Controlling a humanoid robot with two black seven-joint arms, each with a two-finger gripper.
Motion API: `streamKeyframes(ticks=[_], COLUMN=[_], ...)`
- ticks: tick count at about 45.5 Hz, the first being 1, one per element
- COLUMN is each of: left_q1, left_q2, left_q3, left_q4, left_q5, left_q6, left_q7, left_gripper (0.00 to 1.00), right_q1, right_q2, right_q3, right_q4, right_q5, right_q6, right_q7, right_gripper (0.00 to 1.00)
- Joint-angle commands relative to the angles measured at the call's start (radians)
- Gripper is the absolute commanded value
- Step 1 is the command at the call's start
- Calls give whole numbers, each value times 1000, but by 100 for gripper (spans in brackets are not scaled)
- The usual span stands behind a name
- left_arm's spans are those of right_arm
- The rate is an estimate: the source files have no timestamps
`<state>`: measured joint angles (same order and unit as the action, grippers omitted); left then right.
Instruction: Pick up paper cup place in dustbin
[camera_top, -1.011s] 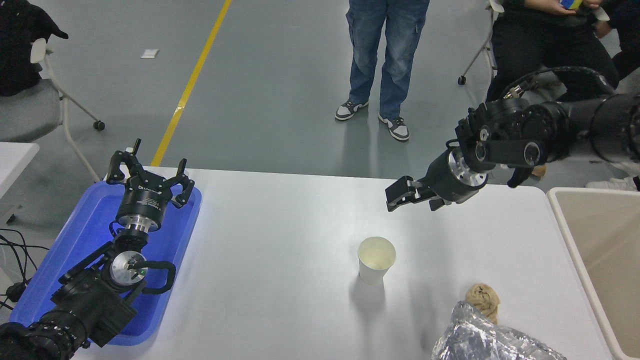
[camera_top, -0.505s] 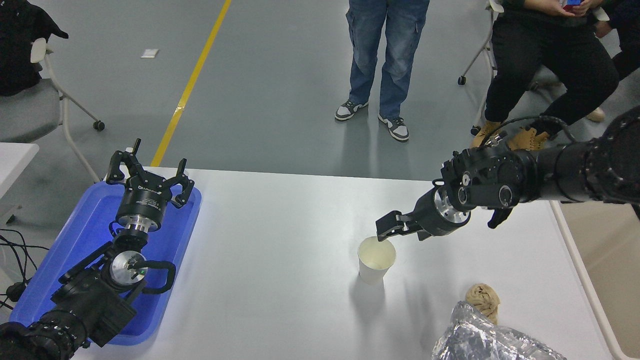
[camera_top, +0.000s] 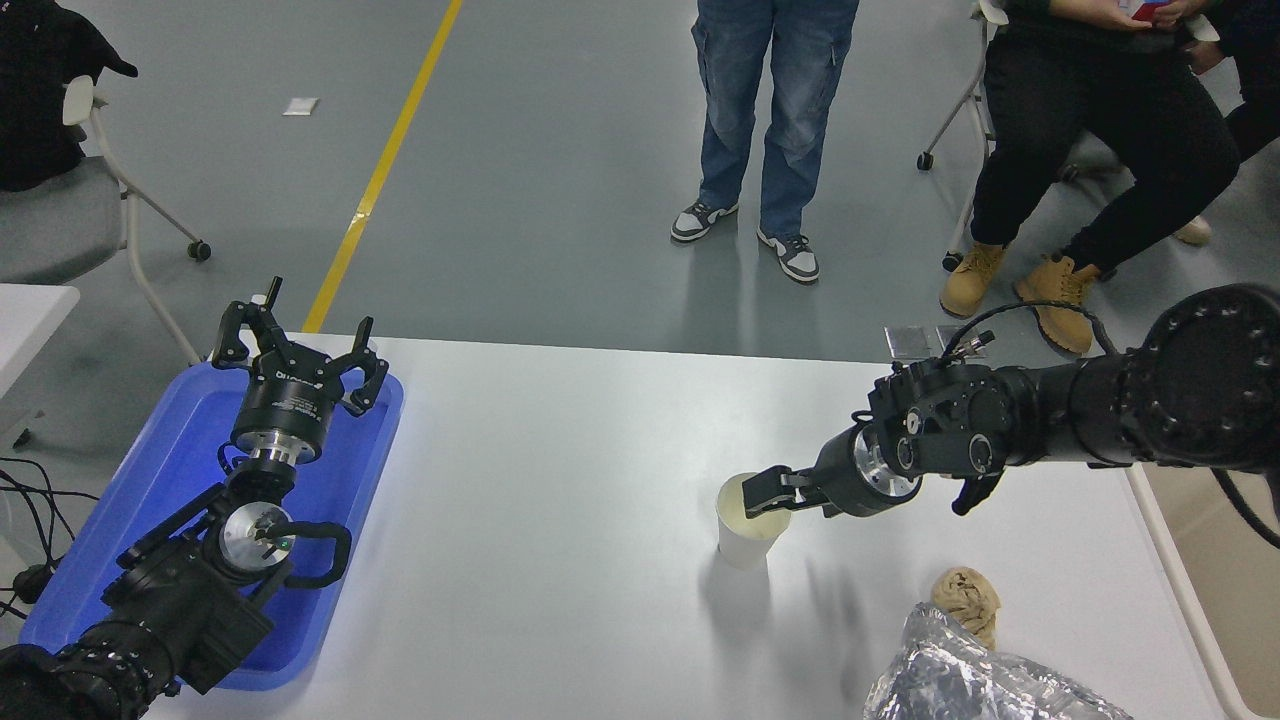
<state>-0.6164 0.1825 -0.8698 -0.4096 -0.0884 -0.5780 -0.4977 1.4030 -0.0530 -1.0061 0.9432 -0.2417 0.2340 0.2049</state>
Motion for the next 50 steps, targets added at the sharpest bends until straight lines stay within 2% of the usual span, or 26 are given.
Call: streamKeyframes(ticks=[1, 3, 4, 5, 34, 50], left_q1=[0, 1, 0, 0, 0, 1], left_q2=[0, 0, 0, 0, 0, 0], left_q3=[0, 0, 0, 0, 0, 0], left_q4=[0, 0, 0, 0, 0, 0], left_q5=[1, 1, 1, -1, 1, -1], left_q6=[1, 1, 1, 1, 1, 1], left_q7=[1, 1, 1, 1, 1, -1], left_gripper=[100, 100, 100, 100, 100, 100], right_q1=[-36, -33, -30, -29, 99, 378], right_q2=[5, 7, 8, 10, -4, -174], right_q3=[4, 0, -3, -3, -51, -49], right_q4=[-11, -9, -9, -9, 20, 152], right_q5=[-14, -19, -21, -21, -18, -18], right_q6=[-35, -32, -31, -31, -22, 54], right_q7=[1, 2, 2, 4, 39, 39], right_gripper=[26, 8, 2, 0, 0, 0])
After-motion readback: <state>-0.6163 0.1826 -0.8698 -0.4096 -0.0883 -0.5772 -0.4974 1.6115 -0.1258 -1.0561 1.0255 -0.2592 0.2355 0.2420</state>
